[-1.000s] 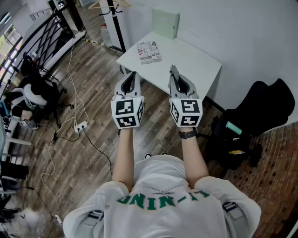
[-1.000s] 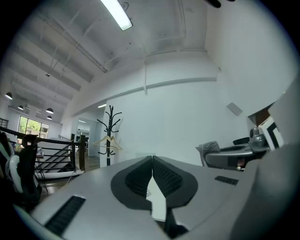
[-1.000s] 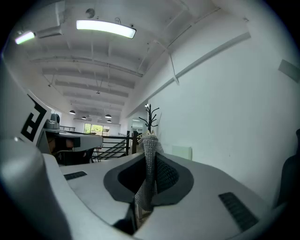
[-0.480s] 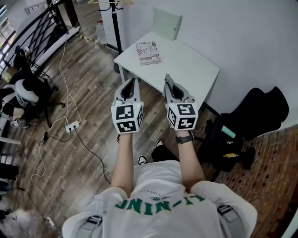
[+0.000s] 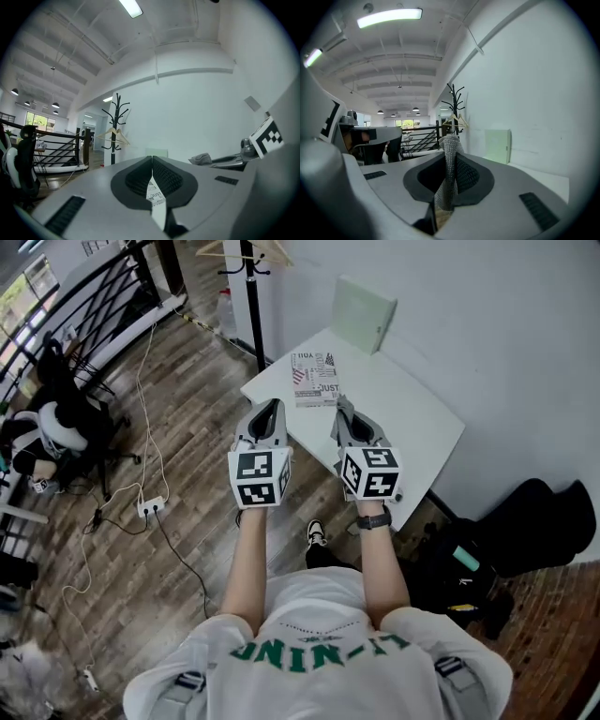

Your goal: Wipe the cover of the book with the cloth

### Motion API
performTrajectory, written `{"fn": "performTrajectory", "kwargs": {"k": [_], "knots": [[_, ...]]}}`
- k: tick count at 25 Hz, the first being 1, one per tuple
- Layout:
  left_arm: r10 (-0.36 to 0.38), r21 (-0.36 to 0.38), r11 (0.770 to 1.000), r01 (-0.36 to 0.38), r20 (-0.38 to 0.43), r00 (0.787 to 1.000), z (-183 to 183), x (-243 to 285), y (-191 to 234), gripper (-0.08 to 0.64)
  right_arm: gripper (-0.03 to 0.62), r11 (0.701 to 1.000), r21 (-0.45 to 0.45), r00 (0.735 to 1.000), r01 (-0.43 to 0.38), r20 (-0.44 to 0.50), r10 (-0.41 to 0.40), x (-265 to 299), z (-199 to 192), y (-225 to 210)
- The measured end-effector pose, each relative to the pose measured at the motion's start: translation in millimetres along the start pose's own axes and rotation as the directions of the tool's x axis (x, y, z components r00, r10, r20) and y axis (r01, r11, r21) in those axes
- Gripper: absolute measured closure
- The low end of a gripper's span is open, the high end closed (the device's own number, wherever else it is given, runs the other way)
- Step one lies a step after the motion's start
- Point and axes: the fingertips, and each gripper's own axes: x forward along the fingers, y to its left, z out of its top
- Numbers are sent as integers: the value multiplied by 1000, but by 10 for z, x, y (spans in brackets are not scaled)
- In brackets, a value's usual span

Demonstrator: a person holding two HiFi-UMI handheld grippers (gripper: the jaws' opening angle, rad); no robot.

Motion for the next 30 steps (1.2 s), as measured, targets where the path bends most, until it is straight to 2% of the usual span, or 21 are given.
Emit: {"fn": "performTrajectory", "kwargs": {"k": [6,12,18,24,27,30], "knots": [[40,2,999,-40,16,999,220,1016,-5,543,546,998,9,998,-55,15,55,706,379,-777],[72,12,997,-72,-22,997,65,1662,-55,543,546,994,91,998,-63,-15,64,1289,291,-1459],[120,6,993,-119,-82,989,-180,2010,109,543,546,985,108,986,-132,-93,142,1674,37,-1497],[102,3,995,-102,-114,988,-317,2408,146,543,546,980,125,976,-156,-133,172,1927,-65,-1546],[73,6,997,-73,-124,990,-376,2686,162,543,549,977,168,979,-129,-137,153,2144,-73,-1715],[43,6,999,-42,-153,987,-486,2972,222,543,551,968,244,978,-56,-182,102,2416,-178,-1951]]}}
